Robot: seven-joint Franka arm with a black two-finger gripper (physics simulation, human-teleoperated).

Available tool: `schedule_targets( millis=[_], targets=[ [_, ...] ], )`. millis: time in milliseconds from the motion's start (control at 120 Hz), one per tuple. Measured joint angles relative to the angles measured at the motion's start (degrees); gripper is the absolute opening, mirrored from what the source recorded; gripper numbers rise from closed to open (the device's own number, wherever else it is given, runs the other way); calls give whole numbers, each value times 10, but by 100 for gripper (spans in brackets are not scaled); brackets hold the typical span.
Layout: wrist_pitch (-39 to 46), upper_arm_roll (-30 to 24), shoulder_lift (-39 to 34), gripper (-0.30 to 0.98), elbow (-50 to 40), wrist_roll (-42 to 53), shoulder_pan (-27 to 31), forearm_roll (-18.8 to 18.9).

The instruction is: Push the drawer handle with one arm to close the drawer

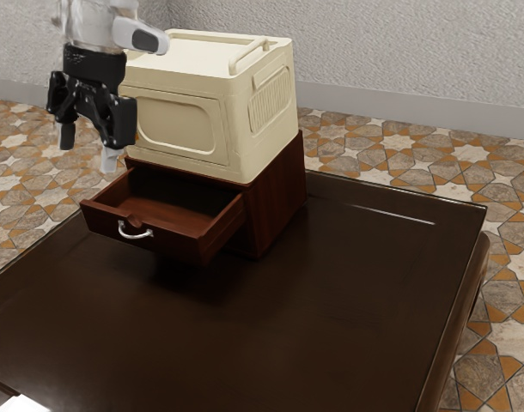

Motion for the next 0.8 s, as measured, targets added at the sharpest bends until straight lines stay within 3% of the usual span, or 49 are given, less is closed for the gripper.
schedule_targets(
  millis=[92,192,267,392,550,675,800],
  targets=[
    [108,9,4,69,-18,-14,10,3],
    [151,22,-11,69,-33,-40,11,12],
    [240,26,-113,62,-251,-59,13,16],
    [413,30,-141,28,-454,-91,50,22],
    [600,32,-116,5,-524,-109,95,36],
    [683,32,-140,-3,-572,-116,133,45],
    [760,32,-116,-7,-580,-101,170,61]
  ],
)
